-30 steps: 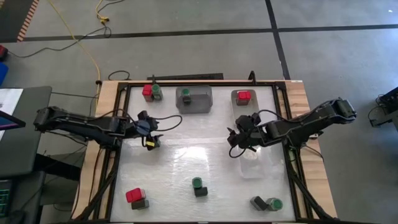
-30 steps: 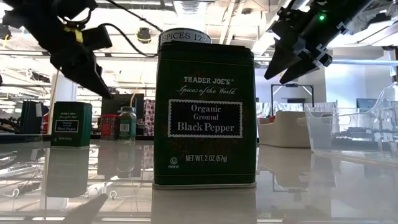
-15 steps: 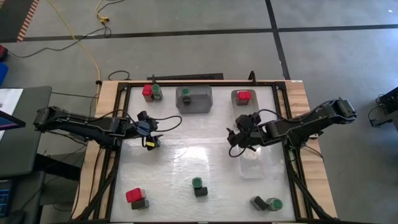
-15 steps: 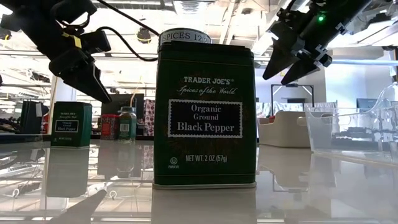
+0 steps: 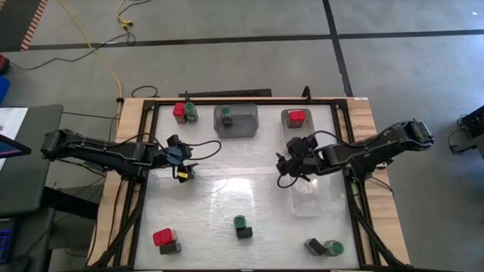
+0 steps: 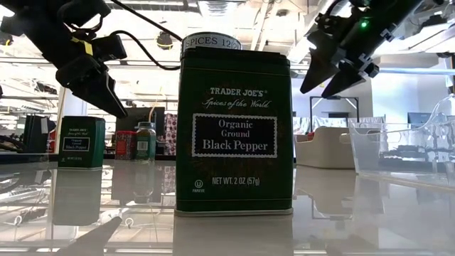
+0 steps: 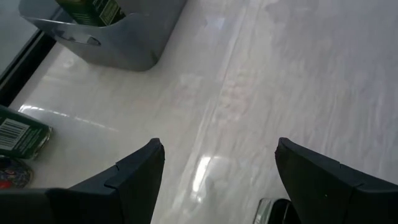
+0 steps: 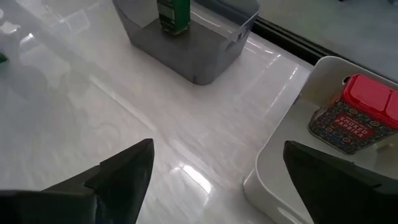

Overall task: Sort spices by type
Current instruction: Move the bottom right green seasoning bottle to the center of the table

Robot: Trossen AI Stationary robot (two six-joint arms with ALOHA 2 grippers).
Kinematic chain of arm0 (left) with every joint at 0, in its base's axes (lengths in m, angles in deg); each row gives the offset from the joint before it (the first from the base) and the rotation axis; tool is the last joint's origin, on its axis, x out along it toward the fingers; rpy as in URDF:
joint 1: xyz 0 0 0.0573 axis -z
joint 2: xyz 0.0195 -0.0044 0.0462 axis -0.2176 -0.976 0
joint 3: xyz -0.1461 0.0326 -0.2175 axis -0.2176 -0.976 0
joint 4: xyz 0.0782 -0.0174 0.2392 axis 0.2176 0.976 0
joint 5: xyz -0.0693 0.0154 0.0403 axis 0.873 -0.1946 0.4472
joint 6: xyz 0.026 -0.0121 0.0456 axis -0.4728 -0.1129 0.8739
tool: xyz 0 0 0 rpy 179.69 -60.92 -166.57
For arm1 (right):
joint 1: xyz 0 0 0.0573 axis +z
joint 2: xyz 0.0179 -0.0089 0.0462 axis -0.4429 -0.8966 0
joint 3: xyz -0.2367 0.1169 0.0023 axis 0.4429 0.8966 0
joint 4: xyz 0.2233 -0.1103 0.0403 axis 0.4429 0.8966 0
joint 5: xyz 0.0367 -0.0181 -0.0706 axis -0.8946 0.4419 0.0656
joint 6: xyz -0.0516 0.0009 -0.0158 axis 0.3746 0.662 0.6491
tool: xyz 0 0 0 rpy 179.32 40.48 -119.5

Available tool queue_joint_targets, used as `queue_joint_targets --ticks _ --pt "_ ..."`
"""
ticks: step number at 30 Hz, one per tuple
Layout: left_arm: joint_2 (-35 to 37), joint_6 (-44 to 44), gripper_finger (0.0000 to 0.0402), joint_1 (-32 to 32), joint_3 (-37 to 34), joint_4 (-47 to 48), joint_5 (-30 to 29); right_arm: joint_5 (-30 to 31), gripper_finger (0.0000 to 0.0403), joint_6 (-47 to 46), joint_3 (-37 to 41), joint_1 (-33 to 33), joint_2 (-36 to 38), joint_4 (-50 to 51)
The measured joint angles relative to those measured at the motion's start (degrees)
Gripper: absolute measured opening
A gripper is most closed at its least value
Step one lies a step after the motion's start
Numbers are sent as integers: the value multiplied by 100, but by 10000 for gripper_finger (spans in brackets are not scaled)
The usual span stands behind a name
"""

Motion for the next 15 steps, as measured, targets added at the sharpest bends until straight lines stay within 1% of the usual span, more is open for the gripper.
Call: queue_joint_targets --ticks 5,8,11,15 --pt "0 0 295 0 0 0 2 -3 382 -15 -78 -68 0 40" --pt "0 0 295 0 2 0 2 -232 382 -24 -329 -66 0 293" --pt "0 0 295 0 2 0 2 -578 382 -232 -723 -46 0 908" --pt "0 0 295 0 2 2 2 -1225 382 -677 -1323 -9 0 2159"
